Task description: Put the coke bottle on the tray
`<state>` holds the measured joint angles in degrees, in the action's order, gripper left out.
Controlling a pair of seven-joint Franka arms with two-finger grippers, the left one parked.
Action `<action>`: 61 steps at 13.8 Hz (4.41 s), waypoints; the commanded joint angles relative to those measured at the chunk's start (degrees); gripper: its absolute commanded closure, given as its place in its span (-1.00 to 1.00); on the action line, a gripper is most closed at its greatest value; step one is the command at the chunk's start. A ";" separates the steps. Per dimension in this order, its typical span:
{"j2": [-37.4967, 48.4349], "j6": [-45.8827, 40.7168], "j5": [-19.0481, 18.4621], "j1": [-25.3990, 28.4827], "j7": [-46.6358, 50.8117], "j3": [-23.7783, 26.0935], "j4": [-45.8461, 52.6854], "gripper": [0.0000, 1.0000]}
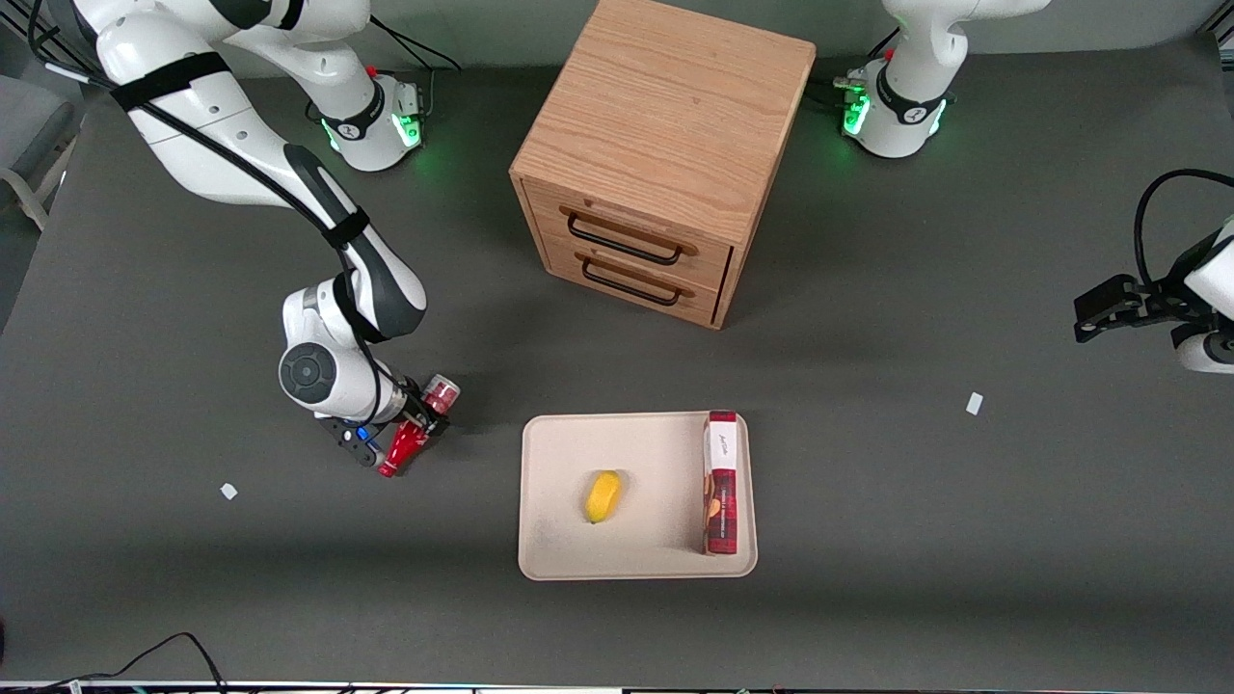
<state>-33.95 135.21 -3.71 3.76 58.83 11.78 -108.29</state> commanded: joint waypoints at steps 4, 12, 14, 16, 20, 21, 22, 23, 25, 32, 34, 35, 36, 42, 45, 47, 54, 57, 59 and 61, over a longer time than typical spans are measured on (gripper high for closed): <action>5.63 -4.49 -2.00 0.02 -2.30 0.17 0.01 1.00; 14.46 -28.75 -1.12 -0.07 -24.20 5.00 22.81 1.00; 8.67 -30.61 -1.21 -0.07 -24.20 9.38 31.61 1.00; 0.51 -30.10 -1.39 0.10 -23.94 12.55 37.08 1.00; -12.52 -16.77 -2.00 2.04 -22.89 14.24 40.00 1.00; -14.54 -14.03 -2.09 2.39 -22.62 14.15 39.83 1.00; -16.39 -11.40 -2.79 2.91 -22.53 14.15 39.74 1.00; -18.06 -8.93 -3.84 3.09 -21.57 14.15 39.48 1.00; -20.79 -6.02 -7.17 3.35 -17.71 14.24 39.47 1.00; -24.58 -0.82 -8.07 4.24 -12.43 14.15 39.39 -0.30; -24.67 -0.65 -9.37 4.24 -12.42 14.06 38.34 -1.00; -24.67 0.05 -10.95 4.24 -12.34 14.06 37.98 -1.00; -25.02 0.75 -11.66 4.24 -12.16 14.06 37.54 -1.00; -25.11 1.02 -11.76 4.24 -11.81 13.53 37.45 -1.00; -21.88 -1.94 -11.76 3.97 -11.55 13.80 37.37 -1.00; -16.09 -10.01 -11.76 3.36 -11.55 14.15 37.37 -1.00; 8.52 -41.56 -10.80 -1.30 -14.08 13.71 37.80 -1.00; 18.54 -53.79 -5.45 -3.06 -21.72 9.69 37.28 -1.00; 24.95 -58.46 -1.41 -3.15 -27.25 3.98 34.39 -1.00; 34.17 -58.05 3.16 -3.06 -33.67 -3.22 24.41 -1.00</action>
<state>-9.46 75.37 -4.94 1.17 30.77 14.12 -71.65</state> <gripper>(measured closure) 0.000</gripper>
